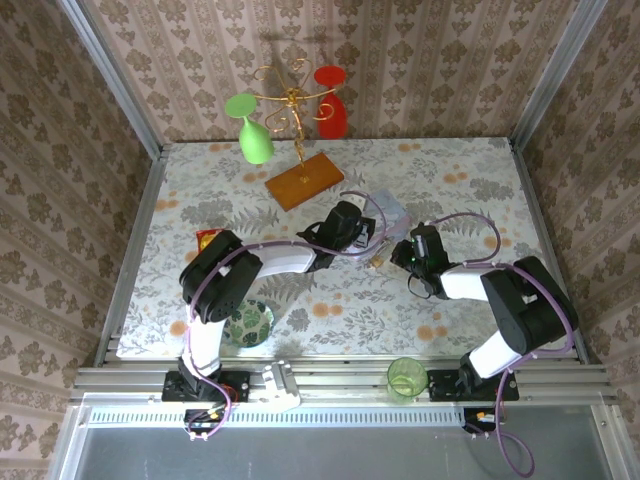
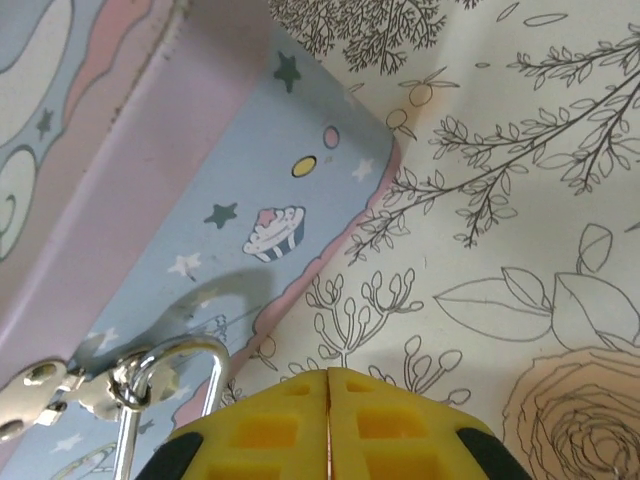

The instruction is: Unlock a padlock with a key

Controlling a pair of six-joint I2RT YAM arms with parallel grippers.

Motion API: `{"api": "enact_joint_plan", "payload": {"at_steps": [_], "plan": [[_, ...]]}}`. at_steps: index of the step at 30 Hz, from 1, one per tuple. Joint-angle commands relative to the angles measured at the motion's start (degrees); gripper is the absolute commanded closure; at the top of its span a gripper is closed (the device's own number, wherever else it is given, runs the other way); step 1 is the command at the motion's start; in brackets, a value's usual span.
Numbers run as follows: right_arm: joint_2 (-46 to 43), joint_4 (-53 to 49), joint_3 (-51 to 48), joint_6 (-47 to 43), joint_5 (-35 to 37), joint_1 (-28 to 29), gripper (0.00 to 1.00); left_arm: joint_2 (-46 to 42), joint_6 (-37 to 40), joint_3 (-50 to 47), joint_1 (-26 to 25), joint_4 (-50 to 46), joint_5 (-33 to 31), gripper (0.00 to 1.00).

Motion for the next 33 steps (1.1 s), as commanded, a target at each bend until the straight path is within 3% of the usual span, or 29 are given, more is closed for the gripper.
{"api": "enact_joint_plan", "payload": {"at_steps": [1, 3, 4, 6, 12, 19, 25, 33], "plan": [[-3.8, -5.4, -0.9, -4.5, -0.3, 1.5, 0.84, 3.3, -3.4, -4.1, 0.7, -14.1, 1.8, 0.62], [-4.5, -10.3, 0.3, -7.7, -0.5, 2.9, 0.73, 3.1, -3.2, -3.5, 0.5, -14.4, 2.2, 0.62], [-4.7, -13.7, 1.7, -9.8, 0.2, 4.3, 0.63, 3.0, -3.2, -3.4, 0.5, -14.6, 2.2, 0.62], [-4.6, -19.7, 4.7, -14.0, 4.4, 8.3, 0.52, 2.8, -3.4, -3.8, 0.5, -14.0, 2.3, 0.61], [2.0, -26.9, 11.4, -21.8, 11.5, 14.3, 0.45, 2.8, -3.8, -4.3, 0.8, -13.3, 2.9, 0.61], [4.5, -28.4, 13.7, -23.5, 18.9, 16.4, 0.42, 2.7, -4.2, -4.1, 1.0, -13.2, 3.5, 0.61], [7.8, -23.4, 13.6, -26.1, 21.6, 18.1, 0.42, 3.1, -4.7, -4.2, 1.3, -12.6, 3.8, 0.61], [10.7, -13.2, 10.9, -24.2, 25.7, 18.3, 0.55, 3.7, -6.2, -6.4, 1.9, -10.1, 5.0, 0.63]]}}
